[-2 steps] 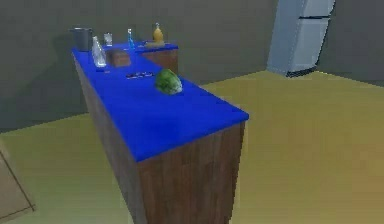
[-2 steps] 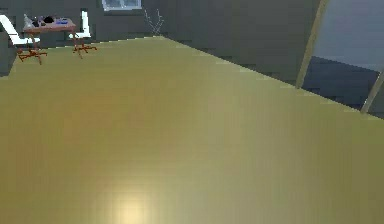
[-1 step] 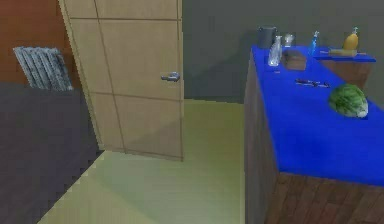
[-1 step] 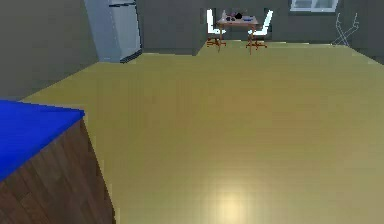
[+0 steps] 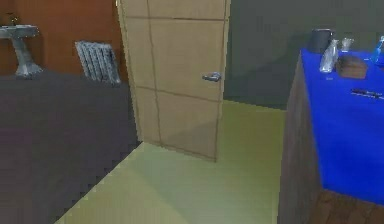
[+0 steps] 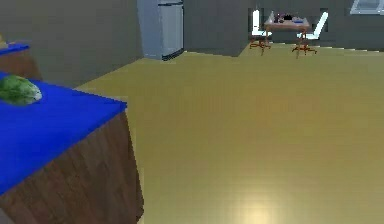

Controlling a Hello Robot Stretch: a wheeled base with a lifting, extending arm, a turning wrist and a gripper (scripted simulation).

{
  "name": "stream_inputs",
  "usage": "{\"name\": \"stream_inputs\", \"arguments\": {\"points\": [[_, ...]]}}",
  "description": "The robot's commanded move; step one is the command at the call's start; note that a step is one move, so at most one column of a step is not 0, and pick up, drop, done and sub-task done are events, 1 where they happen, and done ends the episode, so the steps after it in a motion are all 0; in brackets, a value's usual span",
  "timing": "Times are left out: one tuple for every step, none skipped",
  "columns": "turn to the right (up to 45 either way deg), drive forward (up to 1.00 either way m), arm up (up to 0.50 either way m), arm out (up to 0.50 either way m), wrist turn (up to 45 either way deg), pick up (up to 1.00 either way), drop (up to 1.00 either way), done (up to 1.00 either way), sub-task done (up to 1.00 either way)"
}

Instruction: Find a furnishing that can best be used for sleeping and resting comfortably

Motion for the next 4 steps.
{"name": "stream_inputs", "arguments": {"points": [[0.0,0.30,0.00,0.00,0.0,0.00,0.00,0.00,0.00],[-45.0,0.00,0.00,0.00,0.0,0.00,0.00,0.00,0.00],[-21.0,0.00,0.00,0.00,0.0,0.00,0.00,0.00,0.00],[0.0,1.00,0.00,0.00,0.0,0.00,0.00,0.00,0.00]]}}
